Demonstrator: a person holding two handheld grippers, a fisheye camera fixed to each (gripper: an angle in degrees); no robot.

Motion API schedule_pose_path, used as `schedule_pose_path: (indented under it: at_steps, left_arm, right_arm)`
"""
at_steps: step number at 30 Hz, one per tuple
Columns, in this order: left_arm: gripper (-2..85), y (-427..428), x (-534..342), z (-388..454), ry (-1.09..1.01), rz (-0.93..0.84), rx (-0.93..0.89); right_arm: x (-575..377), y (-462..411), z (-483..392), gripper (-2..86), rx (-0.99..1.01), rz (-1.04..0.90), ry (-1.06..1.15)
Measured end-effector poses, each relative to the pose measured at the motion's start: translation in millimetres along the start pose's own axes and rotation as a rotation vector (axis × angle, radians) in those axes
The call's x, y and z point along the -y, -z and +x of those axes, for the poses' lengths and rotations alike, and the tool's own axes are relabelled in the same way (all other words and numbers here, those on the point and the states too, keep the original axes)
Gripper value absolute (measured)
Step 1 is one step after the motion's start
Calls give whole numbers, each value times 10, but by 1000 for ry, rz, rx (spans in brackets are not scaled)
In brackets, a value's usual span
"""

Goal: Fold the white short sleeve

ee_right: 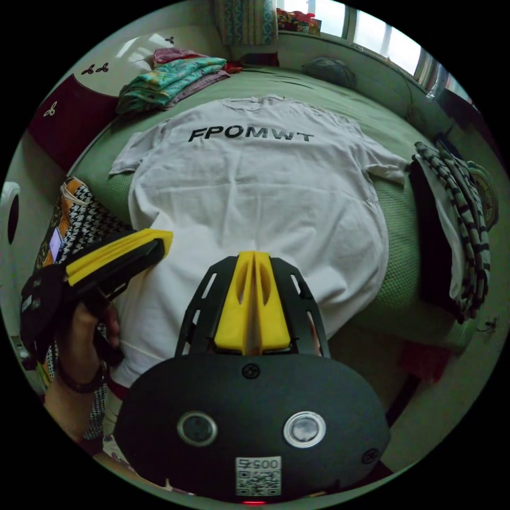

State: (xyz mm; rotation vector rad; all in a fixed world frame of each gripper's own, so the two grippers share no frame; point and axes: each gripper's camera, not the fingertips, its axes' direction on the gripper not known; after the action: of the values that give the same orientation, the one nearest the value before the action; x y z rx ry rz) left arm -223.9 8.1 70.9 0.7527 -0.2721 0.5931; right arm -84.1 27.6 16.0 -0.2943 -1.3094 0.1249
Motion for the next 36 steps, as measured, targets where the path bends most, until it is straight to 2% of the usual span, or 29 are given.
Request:
schedule_pose_path:
  at_steps: [36]
  left_arm:
    - [-6, -248, -63, 41, -5, 4, 32]
  right_arm:
    - [128, -480, -283, -10, -5, -1, -8]
